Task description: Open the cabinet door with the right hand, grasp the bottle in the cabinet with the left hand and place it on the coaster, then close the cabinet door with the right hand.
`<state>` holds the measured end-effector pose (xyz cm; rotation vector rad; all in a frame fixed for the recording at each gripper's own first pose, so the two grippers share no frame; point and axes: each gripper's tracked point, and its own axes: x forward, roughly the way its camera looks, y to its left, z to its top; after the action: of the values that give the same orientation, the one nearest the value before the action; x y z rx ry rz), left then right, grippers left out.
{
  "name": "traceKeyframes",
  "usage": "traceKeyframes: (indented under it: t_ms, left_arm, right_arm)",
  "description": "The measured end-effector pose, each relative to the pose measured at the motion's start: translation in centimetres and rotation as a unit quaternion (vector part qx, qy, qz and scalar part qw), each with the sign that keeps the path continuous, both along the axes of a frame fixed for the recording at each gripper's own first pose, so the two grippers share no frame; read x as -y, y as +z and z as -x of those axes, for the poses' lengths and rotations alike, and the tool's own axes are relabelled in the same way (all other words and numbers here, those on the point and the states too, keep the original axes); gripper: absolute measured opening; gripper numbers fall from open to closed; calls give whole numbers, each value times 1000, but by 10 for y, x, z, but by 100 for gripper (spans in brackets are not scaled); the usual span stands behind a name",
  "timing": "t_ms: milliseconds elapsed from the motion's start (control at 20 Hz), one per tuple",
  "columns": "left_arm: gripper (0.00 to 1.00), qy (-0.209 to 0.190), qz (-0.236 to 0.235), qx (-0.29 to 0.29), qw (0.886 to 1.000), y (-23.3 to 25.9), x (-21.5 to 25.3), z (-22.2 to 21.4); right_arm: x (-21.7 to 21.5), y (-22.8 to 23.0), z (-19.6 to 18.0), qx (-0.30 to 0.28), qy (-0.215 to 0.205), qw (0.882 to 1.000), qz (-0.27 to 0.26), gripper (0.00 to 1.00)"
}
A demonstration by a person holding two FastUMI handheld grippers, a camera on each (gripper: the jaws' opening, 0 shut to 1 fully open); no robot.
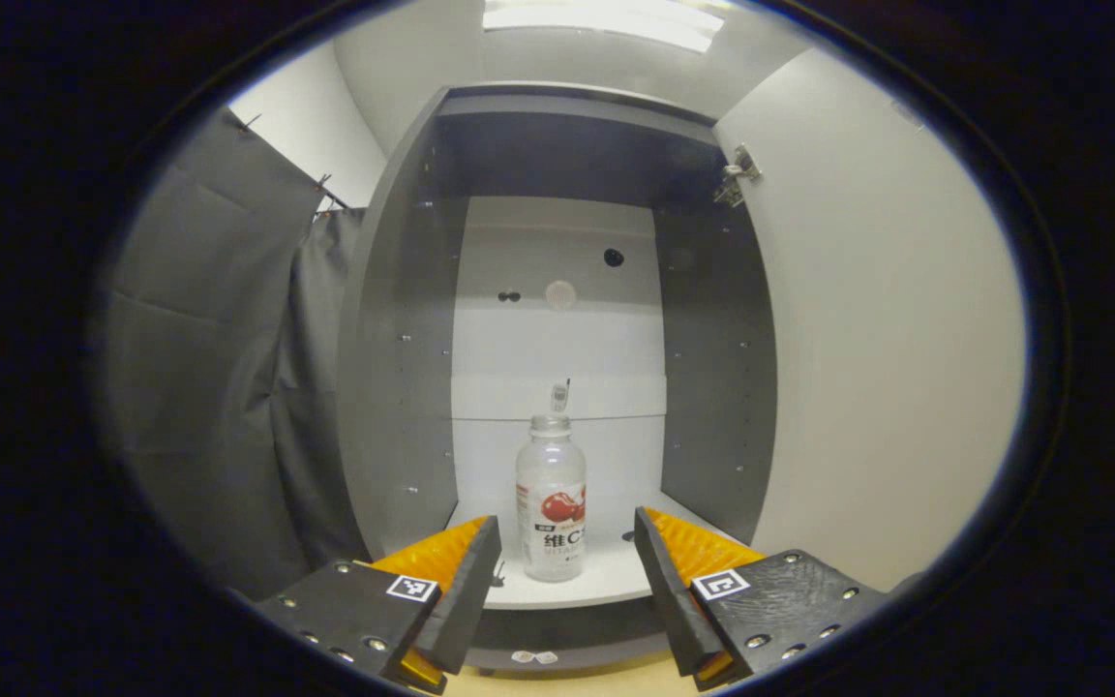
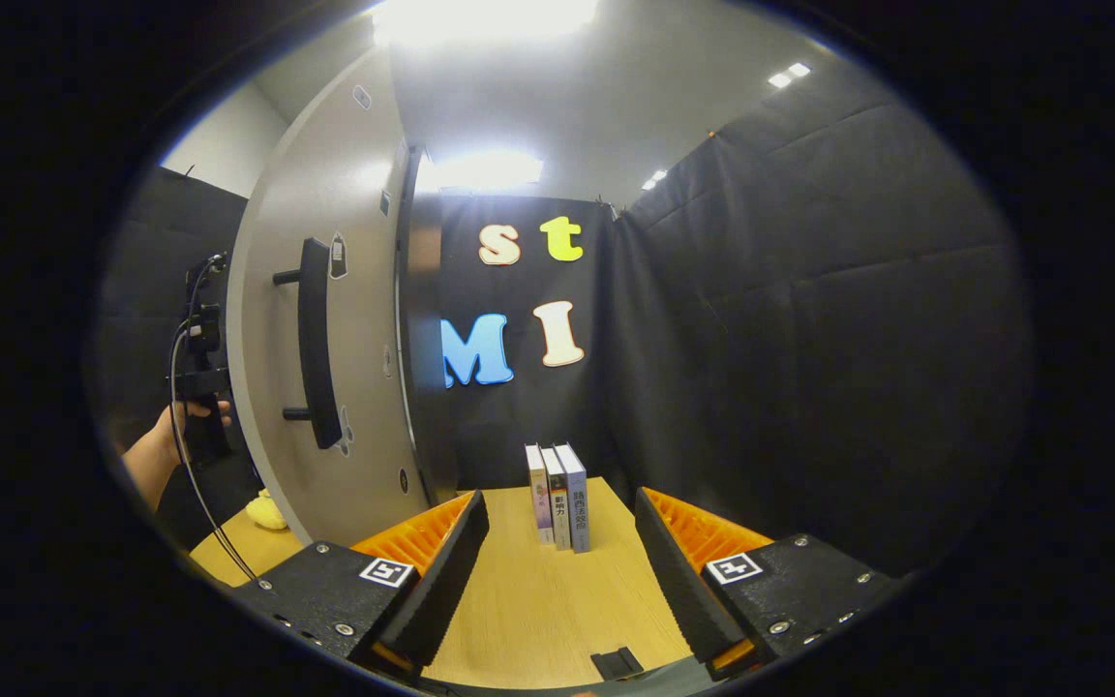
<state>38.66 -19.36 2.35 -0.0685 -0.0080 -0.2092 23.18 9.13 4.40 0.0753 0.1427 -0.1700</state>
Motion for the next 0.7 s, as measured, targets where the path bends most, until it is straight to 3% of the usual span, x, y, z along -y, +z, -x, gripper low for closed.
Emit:
traceKeyframes:
  t_ms: [350,700]
  left_arm:
    - [80,-6,-16,-17,1000,-32,3,-67]
    - [80,-23,-1,-47,999,-60,19,-106]
  right_arm:
    - [10,-13,11,-34,-38,999,11,94]
    - [9,-17,12,-41,-38,998,19,94]
